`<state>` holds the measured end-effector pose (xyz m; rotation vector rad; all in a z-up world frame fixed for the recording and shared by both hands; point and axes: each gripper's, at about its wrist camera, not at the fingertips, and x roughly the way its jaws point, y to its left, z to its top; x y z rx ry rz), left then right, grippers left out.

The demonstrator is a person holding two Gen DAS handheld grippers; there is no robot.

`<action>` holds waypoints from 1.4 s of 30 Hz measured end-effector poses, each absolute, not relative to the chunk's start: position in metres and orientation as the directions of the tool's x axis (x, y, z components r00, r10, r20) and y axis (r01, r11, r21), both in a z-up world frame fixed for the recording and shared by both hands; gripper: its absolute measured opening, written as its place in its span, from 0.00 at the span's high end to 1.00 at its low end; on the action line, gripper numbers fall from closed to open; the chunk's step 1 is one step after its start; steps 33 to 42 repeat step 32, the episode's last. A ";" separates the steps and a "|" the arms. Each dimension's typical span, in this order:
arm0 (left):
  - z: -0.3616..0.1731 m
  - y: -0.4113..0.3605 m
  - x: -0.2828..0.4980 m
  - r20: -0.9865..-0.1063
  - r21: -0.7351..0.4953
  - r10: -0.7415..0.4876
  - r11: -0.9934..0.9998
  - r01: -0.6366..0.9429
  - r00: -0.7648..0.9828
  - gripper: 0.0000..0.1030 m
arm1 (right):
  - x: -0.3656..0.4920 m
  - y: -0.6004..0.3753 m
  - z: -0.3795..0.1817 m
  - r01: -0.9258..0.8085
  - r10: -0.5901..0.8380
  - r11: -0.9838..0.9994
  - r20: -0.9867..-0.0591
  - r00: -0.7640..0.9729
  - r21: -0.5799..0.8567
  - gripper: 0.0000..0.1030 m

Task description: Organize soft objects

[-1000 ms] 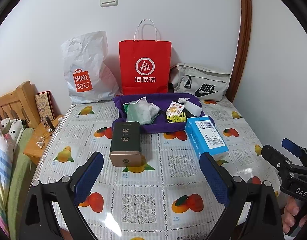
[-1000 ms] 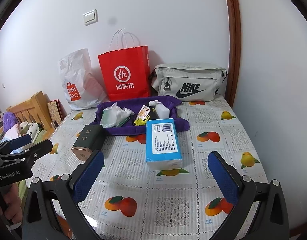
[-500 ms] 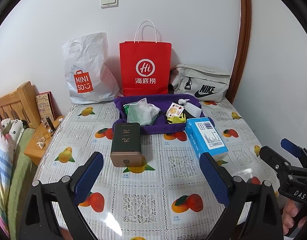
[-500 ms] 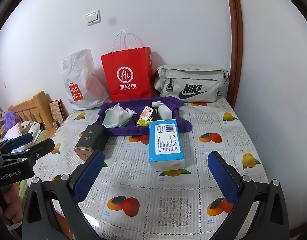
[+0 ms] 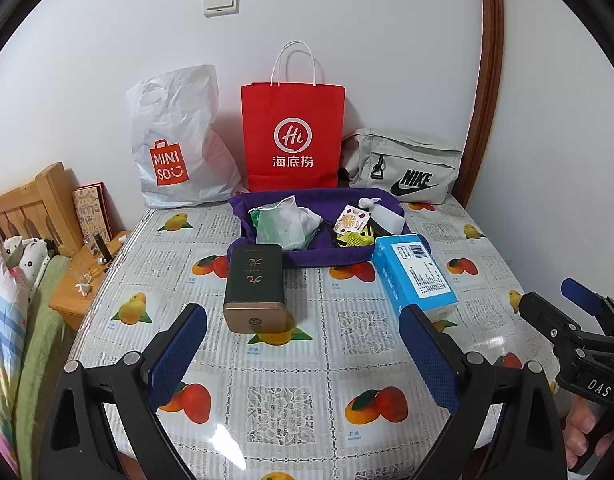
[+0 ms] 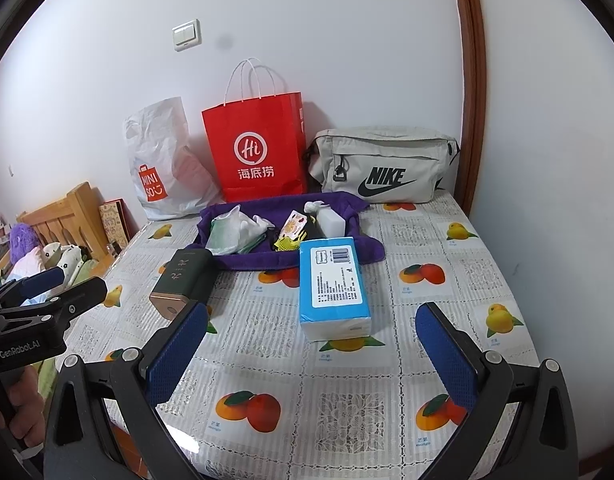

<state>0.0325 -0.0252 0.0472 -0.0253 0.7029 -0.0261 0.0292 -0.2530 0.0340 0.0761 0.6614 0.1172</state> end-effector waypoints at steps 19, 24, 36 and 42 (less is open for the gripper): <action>0.049 -0.025 0.031 -0.644 -0.028 -0.026 1.000 0.010 0.765 0.05 | 0.025 -0.253 0.032 -0.087 0.136 0.990 -0.607 0.783 0.111 0.01; 0.049 -0.027 0.030 -0.643 -0.028 -0.026 1.000 0.010 0.765 0.05 | 0.027 -0.253 0.032 -0.092 0.142 0.989 -0.606 0.783 0.112 0.01; 0.044 -0.025 0.036 -0.653 -0.031 -0.022 1.000 0.002 0.757 0.05 | 0.034 -0.254 0.024 -0.094 0.142 0.990 -0.623 0.769 0.110 0.01; 0.044 -0.025 0.036 -0.653 -0.031 -0.022 1.000 0.002 0.757 0.05 | 0.034 -0.254 0.024 -0.094 0.142 0.990 -0.623 0.769 0.110 0.01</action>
